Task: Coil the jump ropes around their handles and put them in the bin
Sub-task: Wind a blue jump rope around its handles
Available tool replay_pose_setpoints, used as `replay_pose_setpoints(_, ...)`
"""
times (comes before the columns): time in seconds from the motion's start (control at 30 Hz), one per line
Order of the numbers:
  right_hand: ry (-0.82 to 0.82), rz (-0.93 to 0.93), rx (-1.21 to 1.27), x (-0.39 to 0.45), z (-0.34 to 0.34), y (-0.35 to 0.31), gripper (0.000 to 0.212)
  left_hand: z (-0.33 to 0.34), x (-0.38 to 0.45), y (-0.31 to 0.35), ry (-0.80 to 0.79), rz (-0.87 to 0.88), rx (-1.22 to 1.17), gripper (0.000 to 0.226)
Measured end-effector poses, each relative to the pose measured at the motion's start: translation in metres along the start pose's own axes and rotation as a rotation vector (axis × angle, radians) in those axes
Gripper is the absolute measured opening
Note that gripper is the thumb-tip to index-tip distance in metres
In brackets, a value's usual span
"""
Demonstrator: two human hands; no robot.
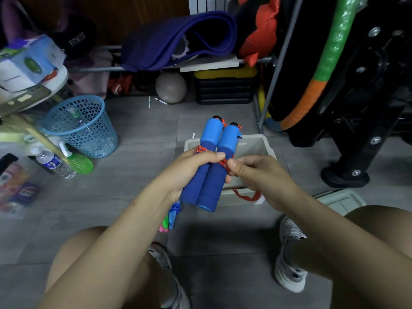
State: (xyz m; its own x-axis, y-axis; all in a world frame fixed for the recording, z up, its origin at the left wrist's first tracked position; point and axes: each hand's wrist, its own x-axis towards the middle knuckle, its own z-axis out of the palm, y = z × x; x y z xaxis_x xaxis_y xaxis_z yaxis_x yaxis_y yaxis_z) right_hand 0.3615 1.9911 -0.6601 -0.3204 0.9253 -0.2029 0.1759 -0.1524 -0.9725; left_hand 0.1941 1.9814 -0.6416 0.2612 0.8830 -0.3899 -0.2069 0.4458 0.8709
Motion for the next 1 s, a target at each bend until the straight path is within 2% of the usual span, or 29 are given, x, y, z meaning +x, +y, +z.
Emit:
replay_pose_setpoints(0.13,0.014,0.007,0.101,-0.003,0.004,-0.001,0.031,0.000,0.003,0.000,0.014,-0.008,-0.012,0.026)
replay_pose_setpoints(0.23,0.018,0.060,0.172,-0.001,0.005,0.001,0.033,0.001,0.007,-0.003,0.038,0.003,0.019,0.024)
replay_pose_setpoints(0.37,0.065,0.067,0.126,0.000,0.001,-0.002,0.032,0.000,0.010,-0.006,0.055,0.031,0.088,0.035)
replay_pose_setpoints(0.5,0.030,0.049,0.093,0.005,-0.001,0.002,0.027,-0.001,0.010,-0.007,0.077,0.058,0.111,0.035)
replay_pose_setpoints(0.67,-0.012,0.004,0.092,0.006,-0.001,-0.003,0.009,0.000,0.006,-0.011,0.094,0.058,0.004,0.051)
replay_pose_setpoints(0.73,-0.029,-0.015,0.024,0.007,-0.004,-0.008,0.009,0.000,0.008,-0.011,0.111,0.045,-0.030,0.045)
replay_pose_setpoints(0.83,-0.092,-0.005,-0.129,0.010,-0.014,-0.014,0.007,-0.004,0.009,-0.007,0.072,0.046,-0.016,0.023)
replay_pose_setpoints(0.93,-0.065,-0.038,-0.269,0.012,-0.025,-0.019,0.003,-0.006,0.005,-0.004,0.012,0.076,0.053,0.021)
replay_pose_setpoints(1.0,-0.037,-0.064,-0.383,0.013,-0.027,-0.022,0.009,-0.005,0.003,-0.005,-0.006,0.090,0.078,0.017)
